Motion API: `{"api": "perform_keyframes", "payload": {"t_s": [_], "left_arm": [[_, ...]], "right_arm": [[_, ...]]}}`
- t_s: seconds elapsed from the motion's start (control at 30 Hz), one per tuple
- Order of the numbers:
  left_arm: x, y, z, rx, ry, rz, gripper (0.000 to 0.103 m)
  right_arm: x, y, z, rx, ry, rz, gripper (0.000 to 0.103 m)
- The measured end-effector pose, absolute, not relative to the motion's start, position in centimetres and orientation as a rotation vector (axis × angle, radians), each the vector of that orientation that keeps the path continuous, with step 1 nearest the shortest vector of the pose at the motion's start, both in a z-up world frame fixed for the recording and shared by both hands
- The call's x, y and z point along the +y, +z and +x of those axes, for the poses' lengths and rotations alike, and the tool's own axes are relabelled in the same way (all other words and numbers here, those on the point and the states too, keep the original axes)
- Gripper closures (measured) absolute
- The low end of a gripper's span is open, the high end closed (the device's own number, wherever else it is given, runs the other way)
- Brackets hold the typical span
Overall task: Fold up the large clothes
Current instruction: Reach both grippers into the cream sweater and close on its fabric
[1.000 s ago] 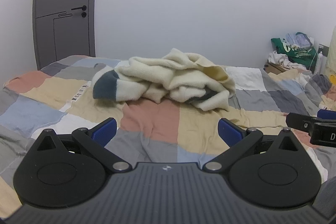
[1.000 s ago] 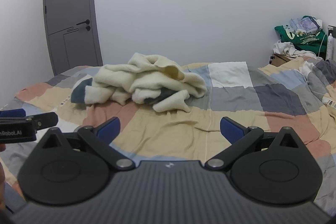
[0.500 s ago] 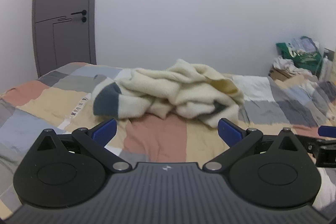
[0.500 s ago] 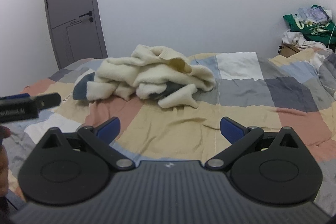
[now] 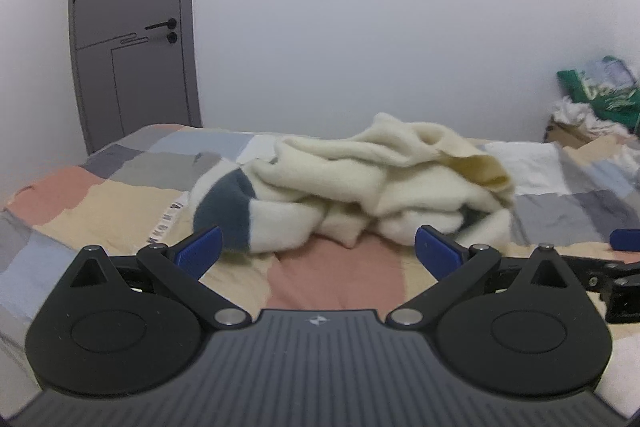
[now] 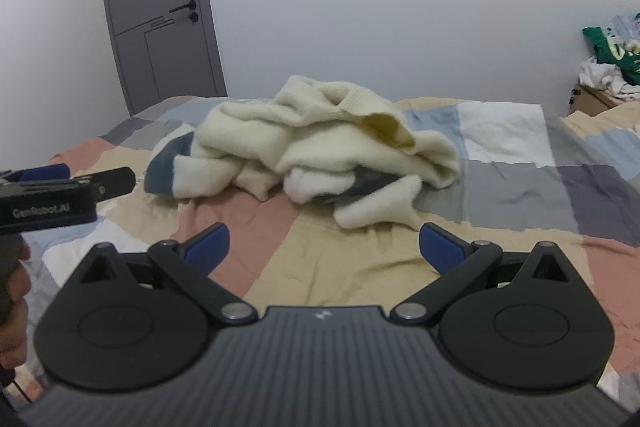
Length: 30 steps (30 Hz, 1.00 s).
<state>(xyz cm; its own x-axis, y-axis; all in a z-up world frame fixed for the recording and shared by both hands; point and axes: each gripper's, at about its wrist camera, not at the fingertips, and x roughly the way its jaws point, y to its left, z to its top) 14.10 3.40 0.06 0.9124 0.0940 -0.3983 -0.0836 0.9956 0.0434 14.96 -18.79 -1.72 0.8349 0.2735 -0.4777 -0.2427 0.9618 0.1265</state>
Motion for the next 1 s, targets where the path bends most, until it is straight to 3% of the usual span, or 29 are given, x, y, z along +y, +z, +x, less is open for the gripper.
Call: {"api": "perform_keyframes", "payload": {"t_s": [0.3, 0.93, 1.0], "left_arm": [[4.6, -1.6, 20.1, 0.462, 0.151, 0.068, 0.000], [5.8, -11.8, 36.0, 0.668, 0.167, -0.018, 0.001], [6.0, -12.8, 36.8, 0.679, 0.169, -0.022, 0.007]], "right_arm": [[-17.6, -4.6, 20.1, 0.569, 0.237, 0.077, 0.000], [-18.2, -14.1, 31.6, 0.616, 0.234, 0.061, 0.000], [-17.8, -14.8, 32.5, 0.624, 0.256, 0.079, 0.000]]}}
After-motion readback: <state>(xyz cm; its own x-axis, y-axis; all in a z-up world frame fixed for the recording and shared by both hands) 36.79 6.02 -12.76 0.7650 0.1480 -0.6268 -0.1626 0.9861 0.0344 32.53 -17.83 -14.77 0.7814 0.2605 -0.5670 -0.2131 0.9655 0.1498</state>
